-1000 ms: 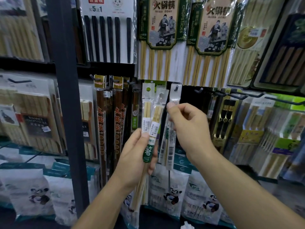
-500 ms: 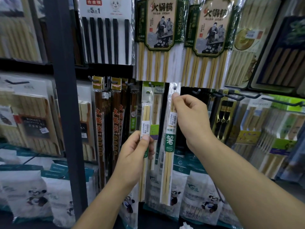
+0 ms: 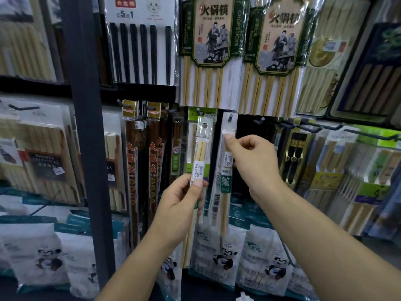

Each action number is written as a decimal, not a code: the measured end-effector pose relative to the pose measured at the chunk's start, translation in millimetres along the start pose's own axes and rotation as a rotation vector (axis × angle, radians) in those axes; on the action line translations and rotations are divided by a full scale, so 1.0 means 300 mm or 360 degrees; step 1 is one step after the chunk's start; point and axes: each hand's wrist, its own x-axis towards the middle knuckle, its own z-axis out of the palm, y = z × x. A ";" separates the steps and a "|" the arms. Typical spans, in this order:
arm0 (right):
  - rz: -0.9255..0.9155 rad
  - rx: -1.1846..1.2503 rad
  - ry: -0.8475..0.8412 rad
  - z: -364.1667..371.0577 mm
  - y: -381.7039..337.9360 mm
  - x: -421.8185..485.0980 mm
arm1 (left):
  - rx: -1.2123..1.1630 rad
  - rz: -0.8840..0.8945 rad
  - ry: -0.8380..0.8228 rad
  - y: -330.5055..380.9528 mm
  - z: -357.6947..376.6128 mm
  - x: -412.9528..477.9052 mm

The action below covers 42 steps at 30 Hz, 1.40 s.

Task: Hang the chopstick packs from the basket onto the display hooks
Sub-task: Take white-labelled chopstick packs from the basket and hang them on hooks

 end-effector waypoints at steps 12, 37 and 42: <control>-0.0209 0.0055 -0.0008 -0.006 -0.032 -0.094 | 0.0044 0.0026 -0.0137 0.013 0.012 -0.009; -0.0126 0.0184 0.0015 0.025 -0.052 0.027 | 0.0175 0.0043 -0.0022 0.000 0.051 0.047; -0.0104 0.0232 0.0030 0.022 -0.044 0.046 | 0.0189 0.0062 -0.0030 0.000 0.056 0.049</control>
